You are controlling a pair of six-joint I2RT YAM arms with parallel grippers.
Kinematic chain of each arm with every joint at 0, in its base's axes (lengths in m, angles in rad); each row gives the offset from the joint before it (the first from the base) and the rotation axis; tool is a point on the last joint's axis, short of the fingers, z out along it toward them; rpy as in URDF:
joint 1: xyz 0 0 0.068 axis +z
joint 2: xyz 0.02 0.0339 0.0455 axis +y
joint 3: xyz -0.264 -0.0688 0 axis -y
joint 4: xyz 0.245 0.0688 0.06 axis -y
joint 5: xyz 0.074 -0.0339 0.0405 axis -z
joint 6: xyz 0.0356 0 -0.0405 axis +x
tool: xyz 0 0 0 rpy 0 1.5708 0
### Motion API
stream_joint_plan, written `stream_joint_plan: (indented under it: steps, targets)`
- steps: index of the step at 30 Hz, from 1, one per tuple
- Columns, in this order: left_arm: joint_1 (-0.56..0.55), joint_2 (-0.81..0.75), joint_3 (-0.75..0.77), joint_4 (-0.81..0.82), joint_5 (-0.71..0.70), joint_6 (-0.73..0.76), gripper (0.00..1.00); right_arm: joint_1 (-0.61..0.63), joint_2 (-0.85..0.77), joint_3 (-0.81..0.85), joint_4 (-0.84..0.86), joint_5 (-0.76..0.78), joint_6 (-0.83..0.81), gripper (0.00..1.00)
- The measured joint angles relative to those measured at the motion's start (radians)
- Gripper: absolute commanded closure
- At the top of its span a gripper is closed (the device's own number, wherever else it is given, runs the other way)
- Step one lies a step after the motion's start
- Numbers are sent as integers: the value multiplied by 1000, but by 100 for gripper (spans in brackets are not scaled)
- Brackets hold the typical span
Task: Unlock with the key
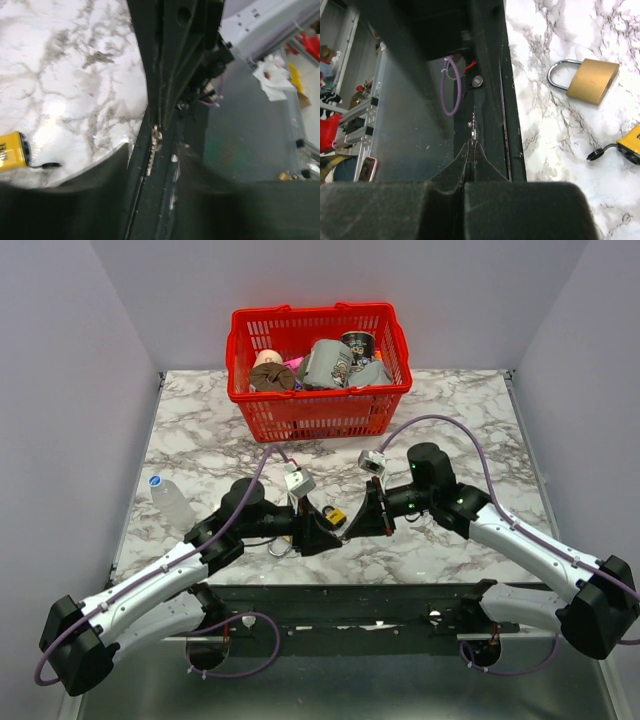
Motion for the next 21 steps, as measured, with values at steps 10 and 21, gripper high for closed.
stream_joint_plan:
  steps: [10,21]
  targets:
    - [19,-109,-72,-87,-289,-162,1,-112,-11,-92,152,89,125,99]
    - [66,-124,-223,-328,-692,-461,1,-180,-162,-137,313,228,236,99]
